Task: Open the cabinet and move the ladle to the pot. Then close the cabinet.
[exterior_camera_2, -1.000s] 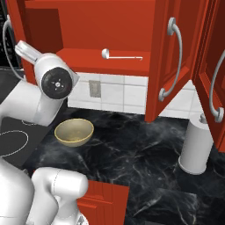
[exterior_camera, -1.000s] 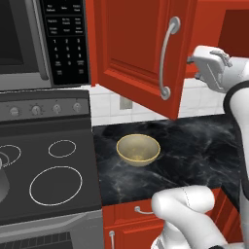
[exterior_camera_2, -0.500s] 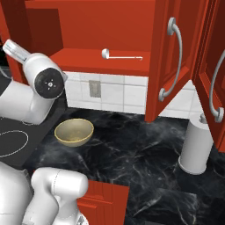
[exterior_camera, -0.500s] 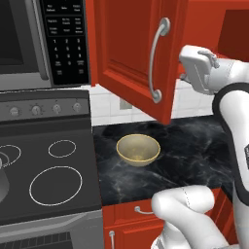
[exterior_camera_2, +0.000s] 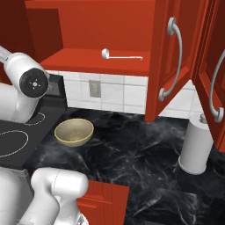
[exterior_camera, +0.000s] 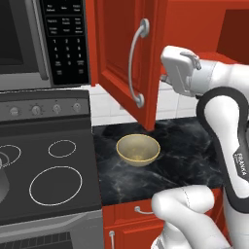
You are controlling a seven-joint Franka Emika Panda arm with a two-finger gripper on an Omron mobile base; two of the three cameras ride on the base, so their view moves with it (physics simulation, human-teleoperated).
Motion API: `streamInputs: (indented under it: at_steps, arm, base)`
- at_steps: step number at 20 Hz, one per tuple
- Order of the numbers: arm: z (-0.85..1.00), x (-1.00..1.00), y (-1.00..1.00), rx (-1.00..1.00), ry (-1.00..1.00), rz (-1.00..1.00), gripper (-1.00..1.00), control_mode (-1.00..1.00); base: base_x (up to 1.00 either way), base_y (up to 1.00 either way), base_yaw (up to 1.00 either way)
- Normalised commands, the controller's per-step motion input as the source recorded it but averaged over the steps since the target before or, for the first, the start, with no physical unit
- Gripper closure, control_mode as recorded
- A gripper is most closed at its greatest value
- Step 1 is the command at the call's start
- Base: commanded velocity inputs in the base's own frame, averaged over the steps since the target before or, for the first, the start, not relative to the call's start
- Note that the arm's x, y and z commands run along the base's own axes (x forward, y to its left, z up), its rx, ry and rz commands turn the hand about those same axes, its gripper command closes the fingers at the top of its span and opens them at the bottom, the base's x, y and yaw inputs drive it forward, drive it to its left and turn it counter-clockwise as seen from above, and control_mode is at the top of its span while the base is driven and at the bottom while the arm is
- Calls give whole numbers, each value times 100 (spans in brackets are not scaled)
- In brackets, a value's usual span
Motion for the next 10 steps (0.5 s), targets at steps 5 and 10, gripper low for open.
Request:
streamInputs:
  at_steps: [5,10]
  arm:
    - [1,0,18,3,0,5,-100,-100]
    - [12,0,-29,-2,0,-2,-100,-100]
  base:
    - [0,0,0]
    - [0,0,0]
